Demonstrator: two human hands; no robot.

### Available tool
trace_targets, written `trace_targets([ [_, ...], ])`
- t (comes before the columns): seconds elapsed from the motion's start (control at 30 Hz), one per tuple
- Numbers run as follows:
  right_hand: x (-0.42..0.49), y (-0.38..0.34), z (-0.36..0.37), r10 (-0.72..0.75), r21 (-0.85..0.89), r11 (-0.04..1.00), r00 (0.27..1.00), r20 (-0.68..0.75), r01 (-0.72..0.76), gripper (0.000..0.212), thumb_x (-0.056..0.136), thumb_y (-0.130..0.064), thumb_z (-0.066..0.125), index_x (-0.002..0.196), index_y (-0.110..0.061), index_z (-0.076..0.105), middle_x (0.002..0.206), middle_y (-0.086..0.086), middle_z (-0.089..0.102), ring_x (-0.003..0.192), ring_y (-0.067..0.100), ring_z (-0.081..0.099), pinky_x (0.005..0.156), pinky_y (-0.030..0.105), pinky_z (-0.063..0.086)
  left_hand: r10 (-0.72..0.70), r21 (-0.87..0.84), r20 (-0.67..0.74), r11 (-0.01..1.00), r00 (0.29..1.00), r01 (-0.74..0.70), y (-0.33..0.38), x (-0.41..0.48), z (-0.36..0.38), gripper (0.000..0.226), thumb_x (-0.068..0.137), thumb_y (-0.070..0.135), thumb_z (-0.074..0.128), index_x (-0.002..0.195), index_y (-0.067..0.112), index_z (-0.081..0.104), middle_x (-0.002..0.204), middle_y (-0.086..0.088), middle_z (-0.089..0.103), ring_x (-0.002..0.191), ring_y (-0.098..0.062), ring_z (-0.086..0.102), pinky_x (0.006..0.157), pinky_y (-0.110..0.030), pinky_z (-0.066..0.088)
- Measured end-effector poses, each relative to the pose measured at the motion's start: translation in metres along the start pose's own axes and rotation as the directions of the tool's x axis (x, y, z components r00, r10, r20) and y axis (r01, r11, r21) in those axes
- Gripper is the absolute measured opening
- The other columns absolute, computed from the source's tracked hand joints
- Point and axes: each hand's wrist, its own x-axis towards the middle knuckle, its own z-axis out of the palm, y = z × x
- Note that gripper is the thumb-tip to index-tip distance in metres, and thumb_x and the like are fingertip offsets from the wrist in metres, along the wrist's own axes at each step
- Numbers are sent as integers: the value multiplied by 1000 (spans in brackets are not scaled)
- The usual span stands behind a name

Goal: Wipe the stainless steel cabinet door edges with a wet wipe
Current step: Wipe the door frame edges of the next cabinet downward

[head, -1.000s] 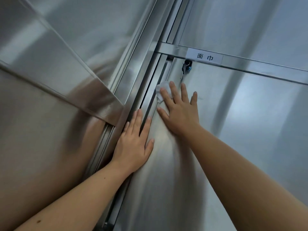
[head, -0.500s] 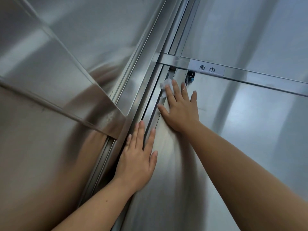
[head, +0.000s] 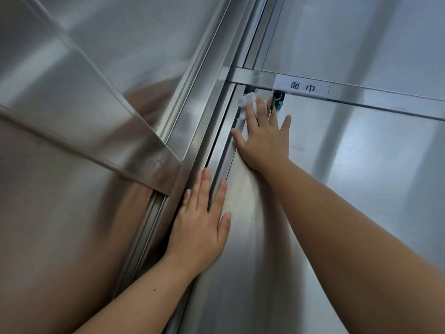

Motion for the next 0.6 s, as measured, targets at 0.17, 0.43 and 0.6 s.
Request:
trace_targets([
  [0.17, -19, -4, 6, -20, -14, 1000, 999, -42, 20, 66, 95, -55, 22, 150, -25, 2, 158, 2, -4, 143, 30, -10, 111, 56, -1, -2, 35, 28, 999, 1000, 2, -1, 2, -6, 59, 90, 35, 29, 139, 5, 40, 146, -27, 28, 134, -42, 28, 101, -53, 33],
  [0.43, -62, -16, 14, -25, 14, 1000, 999, -27, 25, 63, 95, -55, 16, 150, -28, 2, 158, -2, -4, 142, 29, -16, 109, 58, -5, -15, 47, 156, 999, 988, 8, 2, -20, -15, 60, 91, 40, 26, 143, 11, 34, 148, -29, 21, 137, -42, 21, 98, -51, 42],
  [0.6, -94, -25, 19, -33, 26, 999, 999, -6, 34, 60, 96, -52, 12, 150, -29, -1, 158, -2, -7, 142, 30, -16, 109, 58, -9, -30, 102, 194, 995, 981, 11, 6, -53, -16, 59, 92, 39, 26, 143, 11, 33, 147, -31, 21, 136, -44, 22, 99, -52, 39],
])
